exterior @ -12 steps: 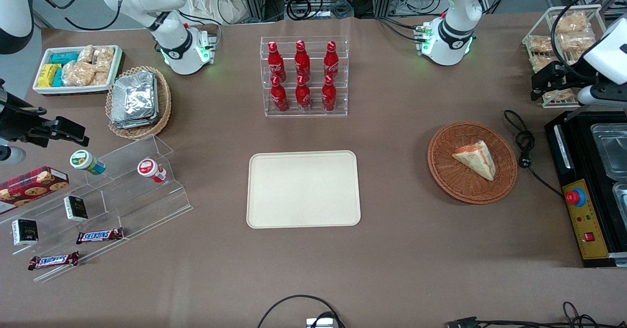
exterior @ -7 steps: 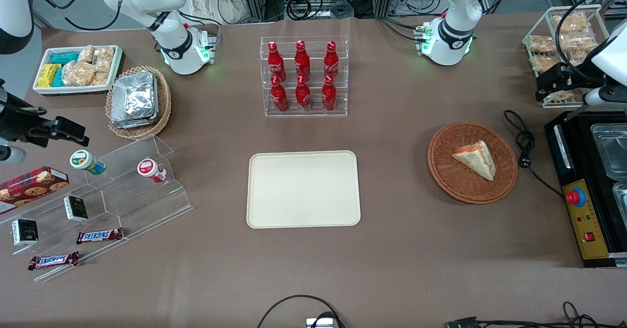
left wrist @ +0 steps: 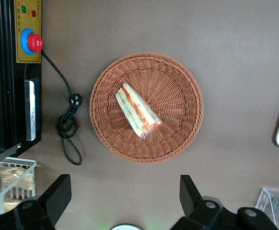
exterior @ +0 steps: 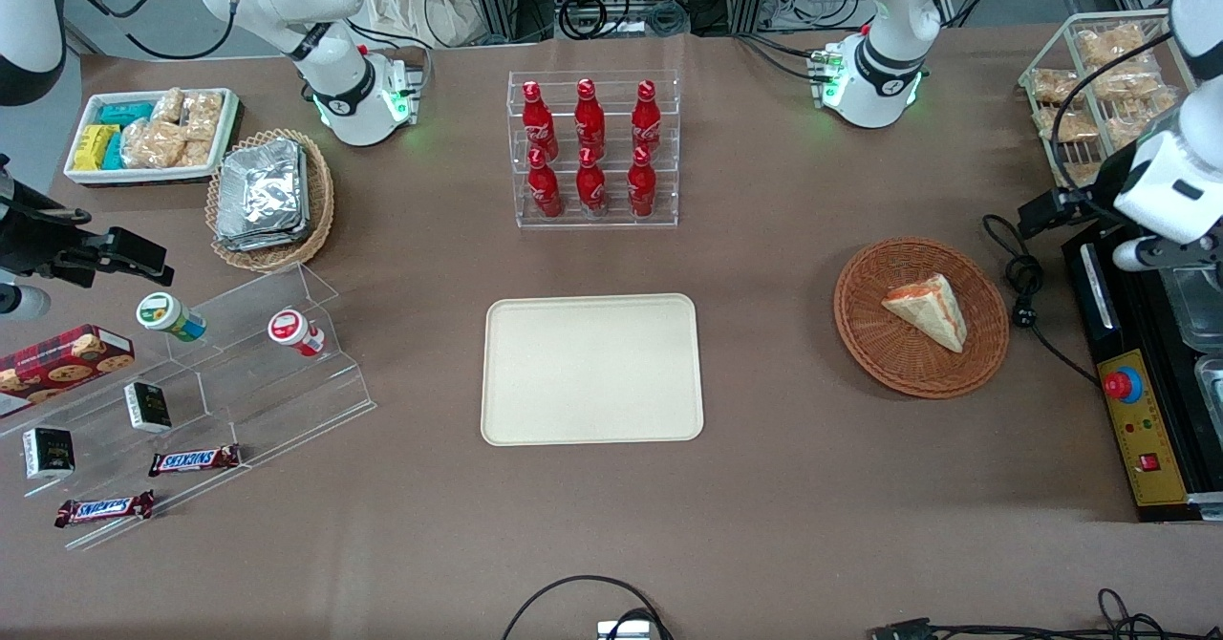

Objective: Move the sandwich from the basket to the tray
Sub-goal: 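Move the left gripper over the wrapped sandwich in the wicker basket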

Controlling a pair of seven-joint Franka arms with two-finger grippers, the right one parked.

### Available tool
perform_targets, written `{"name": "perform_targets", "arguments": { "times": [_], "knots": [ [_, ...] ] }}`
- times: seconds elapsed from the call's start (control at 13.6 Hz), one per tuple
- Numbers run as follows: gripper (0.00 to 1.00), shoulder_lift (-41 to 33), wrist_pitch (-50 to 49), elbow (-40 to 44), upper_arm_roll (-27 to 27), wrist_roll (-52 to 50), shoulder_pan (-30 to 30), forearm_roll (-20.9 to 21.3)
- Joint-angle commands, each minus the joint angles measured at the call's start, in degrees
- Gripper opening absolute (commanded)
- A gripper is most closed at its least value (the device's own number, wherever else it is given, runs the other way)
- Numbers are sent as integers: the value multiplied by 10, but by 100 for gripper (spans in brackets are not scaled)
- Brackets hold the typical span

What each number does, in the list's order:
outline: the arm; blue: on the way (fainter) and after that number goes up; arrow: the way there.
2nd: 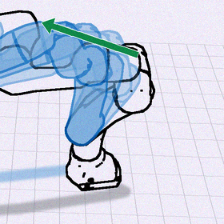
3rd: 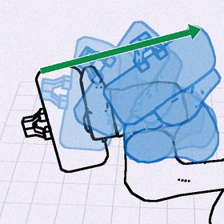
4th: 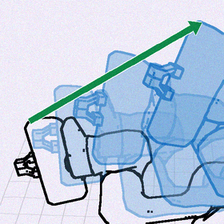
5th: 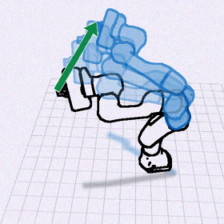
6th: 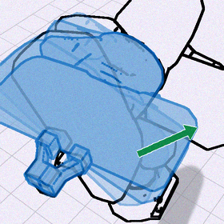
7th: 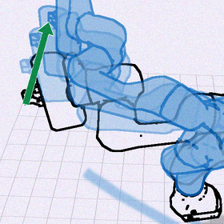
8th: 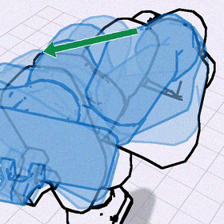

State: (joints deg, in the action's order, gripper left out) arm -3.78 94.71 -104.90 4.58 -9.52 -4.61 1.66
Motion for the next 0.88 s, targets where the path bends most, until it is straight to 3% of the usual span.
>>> {"name": "perform_targets", "arguments": {
  "times": [0.0,0.29,0.81],
  "knots": [
    [100,-50,69,-93,3,-64,-5,5],
    [100,-79,177,-208,3,-152,-6,6],
    [100,-71,337,-326,3,-233,-15,6]
  ]
}}
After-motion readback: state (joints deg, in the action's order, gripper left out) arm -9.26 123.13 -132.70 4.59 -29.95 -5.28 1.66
